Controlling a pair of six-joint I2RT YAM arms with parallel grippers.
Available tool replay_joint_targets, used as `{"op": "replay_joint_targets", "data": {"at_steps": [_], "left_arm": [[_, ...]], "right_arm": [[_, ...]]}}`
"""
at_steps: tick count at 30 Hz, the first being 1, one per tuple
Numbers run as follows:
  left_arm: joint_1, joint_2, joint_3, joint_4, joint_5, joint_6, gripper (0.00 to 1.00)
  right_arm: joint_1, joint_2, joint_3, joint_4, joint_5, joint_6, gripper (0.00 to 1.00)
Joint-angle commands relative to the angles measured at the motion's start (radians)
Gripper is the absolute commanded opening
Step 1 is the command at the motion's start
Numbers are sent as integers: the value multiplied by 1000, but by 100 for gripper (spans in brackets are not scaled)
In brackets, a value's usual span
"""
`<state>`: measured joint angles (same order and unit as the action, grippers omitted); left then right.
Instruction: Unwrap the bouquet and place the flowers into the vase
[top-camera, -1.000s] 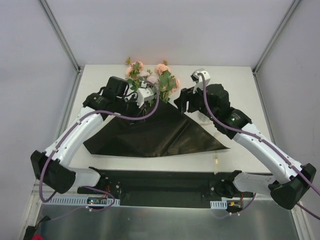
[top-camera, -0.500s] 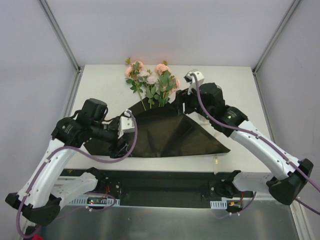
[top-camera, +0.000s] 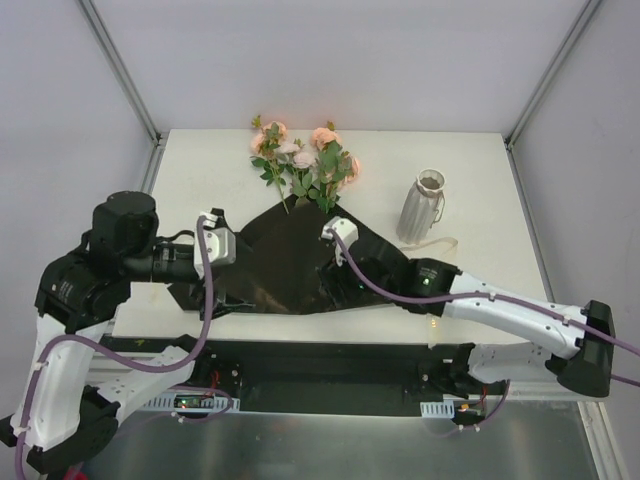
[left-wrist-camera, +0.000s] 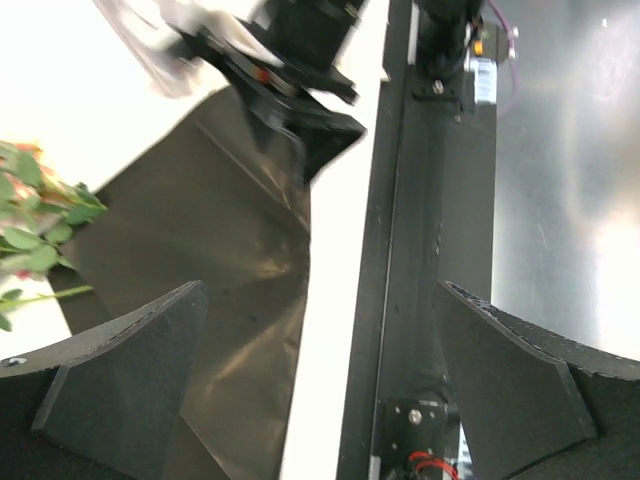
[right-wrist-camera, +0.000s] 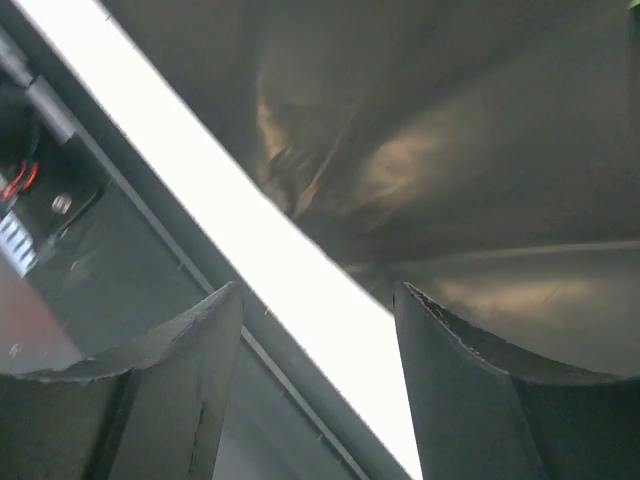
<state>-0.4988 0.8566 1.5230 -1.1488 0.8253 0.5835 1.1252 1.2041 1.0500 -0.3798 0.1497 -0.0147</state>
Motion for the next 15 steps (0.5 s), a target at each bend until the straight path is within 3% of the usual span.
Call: {"op": "replay_joint_targets", "data": {"at_steps": [1,5,9,12,15], "left_arm": [[-9,33,112,144,-11,-189,97],[-9,73,131,245,-113,-319,96],[2,194,193,213,-271,-447,93],[80,283,235,147,-246,-491,92],[170,321,174,144,-256,-479,84]], "right_arm": [[111,-122,-54,-51,51,110,64],[202,-144,-79,-109,91,160,64],[213,-153,-29,-192,180,161,64],[84,-144,70,-261,232,133,64],[-49,-132,131,-239,200,92,64]]}}
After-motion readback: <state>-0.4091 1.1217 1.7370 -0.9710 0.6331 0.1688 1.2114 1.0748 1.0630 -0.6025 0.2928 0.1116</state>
